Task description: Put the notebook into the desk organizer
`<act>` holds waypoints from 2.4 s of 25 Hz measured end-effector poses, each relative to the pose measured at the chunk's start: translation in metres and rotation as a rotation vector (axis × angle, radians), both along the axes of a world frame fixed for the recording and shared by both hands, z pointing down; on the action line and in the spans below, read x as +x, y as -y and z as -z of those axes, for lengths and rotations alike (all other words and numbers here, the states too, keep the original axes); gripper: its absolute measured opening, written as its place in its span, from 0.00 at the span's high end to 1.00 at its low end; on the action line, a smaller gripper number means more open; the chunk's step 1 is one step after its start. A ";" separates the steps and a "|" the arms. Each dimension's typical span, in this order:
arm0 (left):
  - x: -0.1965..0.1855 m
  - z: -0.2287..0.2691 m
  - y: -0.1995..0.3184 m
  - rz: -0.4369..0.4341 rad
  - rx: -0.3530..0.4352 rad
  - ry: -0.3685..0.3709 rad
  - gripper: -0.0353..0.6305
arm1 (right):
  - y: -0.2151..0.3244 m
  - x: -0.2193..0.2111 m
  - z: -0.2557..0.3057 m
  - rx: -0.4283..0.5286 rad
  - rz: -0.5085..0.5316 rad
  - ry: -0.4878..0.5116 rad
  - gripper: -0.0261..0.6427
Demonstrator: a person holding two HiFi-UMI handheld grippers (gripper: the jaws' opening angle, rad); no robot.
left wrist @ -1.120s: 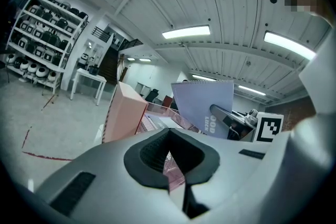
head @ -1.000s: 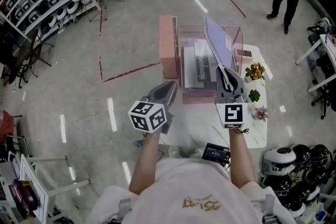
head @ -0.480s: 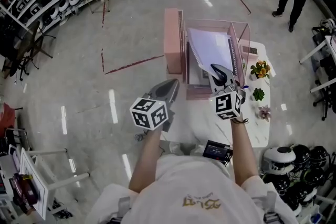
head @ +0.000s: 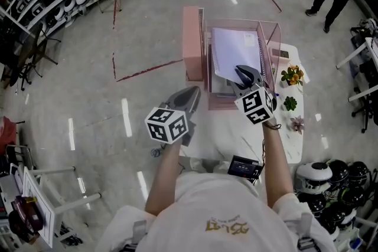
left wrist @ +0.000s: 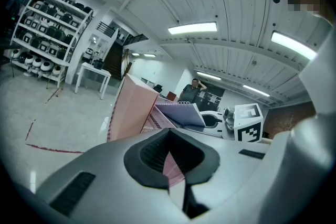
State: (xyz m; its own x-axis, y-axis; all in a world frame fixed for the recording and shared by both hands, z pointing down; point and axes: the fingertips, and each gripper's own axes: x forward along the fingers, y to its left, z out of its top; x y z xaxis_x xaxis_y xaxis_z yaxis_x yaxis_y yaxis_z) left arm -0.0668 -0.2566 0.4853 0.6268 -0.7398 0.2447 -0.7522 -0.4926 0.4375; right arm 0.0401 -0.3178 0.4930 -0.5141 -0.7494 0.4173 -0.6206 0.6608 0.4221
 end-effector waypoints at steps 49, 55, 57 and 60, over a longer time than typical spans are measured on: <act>0.042 0.021 -0.019 -0.053 0.083 0.013 0.92 | -0.105 0.076 0.055 -0.073 -0.333 0.746 0.95; 0.043 0.021 -0.022 -0.057 0.082 0.016 0.92 | -0.108 0.075 0.054 -0.075 -0.328 0.729 0.95; 0.043 0.021 -0.022 -0.058 0.081 0.016 0.92 | -0.109 0.074 0.055 -0.069 -0.323 0.707 0.95; 0.045 0.022 -0.023 -0.061 0.081 0.018 0.92 | -0.109 0.074 0.056 -0.071 -0.324 0.705 0.95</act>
State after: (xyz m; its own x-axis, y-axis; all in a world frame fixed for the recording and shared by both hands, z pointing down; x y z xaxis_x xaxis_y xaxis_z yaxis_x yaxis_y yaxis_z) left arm -0.0222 -0.2340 0.4632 0.6671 -0.7185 0.1968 -0.7273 -0.5710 0.3809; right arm 0.1144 -0.2087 0.4374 -0.4353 -0.8915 0.1256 -0.8936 0.4110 -0.1803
